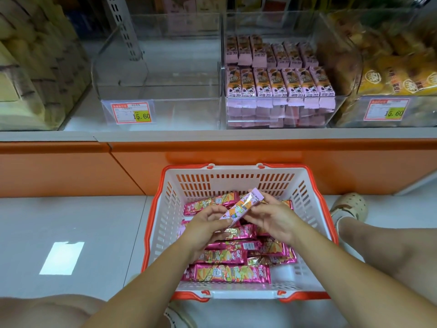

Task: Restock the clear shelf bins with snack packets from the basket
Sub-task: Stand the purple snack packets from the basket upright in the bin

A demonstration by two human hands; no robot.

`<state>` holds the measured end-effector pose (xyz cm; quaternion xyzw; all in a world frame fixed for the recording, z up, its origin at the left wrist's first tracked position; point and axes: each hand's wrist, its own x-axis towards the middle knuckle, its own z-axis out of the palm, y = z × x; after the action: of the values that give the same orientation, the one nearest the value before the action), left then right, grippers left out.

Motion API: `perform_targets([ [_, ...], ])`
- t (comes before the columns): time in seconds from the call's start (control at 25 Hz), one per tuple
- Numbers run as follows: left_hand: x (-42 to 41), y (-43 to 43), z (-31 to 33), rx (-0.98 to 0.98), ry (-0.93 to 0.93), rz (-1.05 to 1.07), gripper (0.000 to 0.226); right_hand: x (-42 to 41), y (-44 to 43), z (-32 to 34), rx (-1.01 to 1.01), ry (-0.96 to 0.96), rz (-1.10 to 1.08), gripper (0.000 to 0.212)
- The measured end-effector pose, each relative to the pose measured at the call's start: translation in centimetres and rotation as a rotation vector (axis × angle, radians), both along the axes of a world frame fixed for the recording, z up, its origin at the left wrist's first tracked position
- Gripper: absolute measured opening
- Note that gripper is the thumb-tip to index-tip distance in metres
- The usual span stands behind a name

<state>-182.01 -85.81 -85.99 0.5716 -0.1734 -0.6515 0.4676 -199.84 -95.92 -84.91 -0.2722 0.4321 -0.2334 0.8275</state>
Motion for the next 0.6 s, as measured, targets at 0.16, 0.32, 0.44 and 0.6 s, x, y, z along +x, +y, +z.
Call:
perform_targets([
  [0.16,0.6,-0.5,1.0,-0.014,-0.018,0.097,0.031,-0.2,-0.1,1.1,-0.07,0.088,0.078,0.012],
  [0.32,1.4,-1.9,3.3,-0.092,-0.123,0.146,0.03,-0.3,-0.1,2.9,-0.267,0.268,0.278,0.021],
  [0.44,1.5,-3.0,6.4,-0.191,-0.309,0.022,0.027,-0.2,0.0,5.1,-0.442,0.358,0.376,0.036],
  [0.6,1.7,-5.2,12.1,-0.389,-0.529,-0.03,0.027,-0.2,-1.0,9.3,-0.673,0.358,0.253,0.035],
])
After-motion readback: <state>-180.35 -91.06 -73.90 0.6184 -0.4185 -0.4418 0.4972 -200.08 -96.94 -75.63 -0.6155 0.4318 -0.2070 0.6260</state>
